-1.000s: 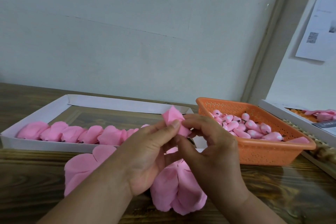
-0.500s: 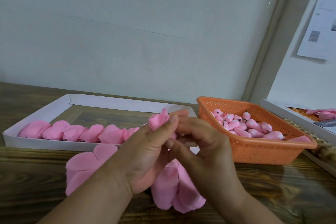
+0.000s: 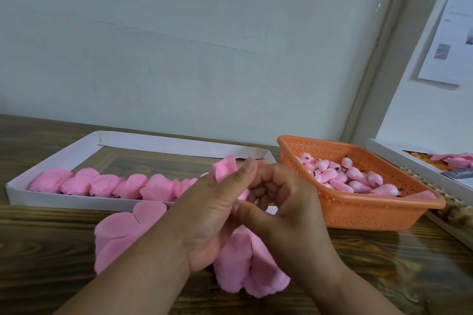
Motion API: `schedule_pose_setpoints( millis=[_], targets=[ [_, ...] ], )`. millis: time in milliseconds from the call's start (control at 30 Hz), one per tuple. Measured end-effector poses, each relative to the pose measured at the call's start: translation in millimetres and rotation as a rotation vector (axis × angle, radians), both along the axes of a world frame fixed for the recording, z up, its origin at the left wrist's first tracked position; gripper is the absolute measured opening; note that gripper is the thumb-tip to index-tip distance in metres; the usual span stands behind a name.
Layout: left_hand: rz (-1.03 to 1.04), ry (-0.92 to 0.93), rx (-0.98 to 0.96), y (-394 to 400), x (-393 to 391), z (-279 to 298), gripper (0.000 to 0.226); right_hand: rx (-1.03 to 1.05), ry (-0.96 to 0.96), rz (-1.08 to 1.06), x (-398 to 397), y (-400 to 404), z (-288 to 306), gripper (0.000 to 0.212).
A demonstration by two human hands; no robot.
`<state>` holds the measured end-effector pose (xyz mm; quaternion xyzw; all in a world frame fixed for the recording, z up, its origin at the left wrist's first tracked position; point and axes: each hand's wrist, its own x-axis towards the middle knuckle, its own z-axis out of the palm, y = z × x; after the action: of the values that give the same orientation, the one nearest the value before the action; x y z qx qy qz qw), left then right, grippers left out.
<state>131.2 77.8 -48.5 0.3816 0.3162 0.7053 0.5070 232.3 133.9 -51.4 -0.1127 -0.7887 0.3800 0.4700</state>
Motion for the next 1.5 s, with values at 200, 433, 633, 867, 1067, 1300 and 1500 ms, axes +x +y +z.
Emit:
schedule_pose_setpoints(
  millis=[200, 433, 633, 867, 1067, 1300, 1500],
  targets=[
    [0.003, 0.029, -0.009, 2, -2, -2, 0.044, -0.315, -0.015, 0.196, 0, 6, 0, 0.017],
    [0.165, 0.249, -0.036, 3, -5, -5, 0.035, -0.155, -0.076, 0.035, 14, 16, 18, 0.017],
    [0.338, 0.706, -0.085, -1, 0, -6, 0.012, 0.134, -0.245, -0.016, 28, 22, 28, 0.042],
    [0.418, 0.845, -0.084, 1, 3, -7, 0.080, 0.217, -0.341, -0.008, 38, 33, 33, 0.037],
    [0.294, 0.885, -0.085, 8, 5, -16, 0.094, -0.087, -0.308, 0.425, 33, 29, 28, 0.035],
    [0.228, 0.887, -0.062, 9, 6, -18, 0.100, -0.152, -0.310, 0.484, 35, 31, 29, 0.027],
    [0.171, 0.916, -0.036, 9, 6, -15, 0.065, -0.035, -0.357, 0.437, 38, 33, 30, 0.034]
  ],
)
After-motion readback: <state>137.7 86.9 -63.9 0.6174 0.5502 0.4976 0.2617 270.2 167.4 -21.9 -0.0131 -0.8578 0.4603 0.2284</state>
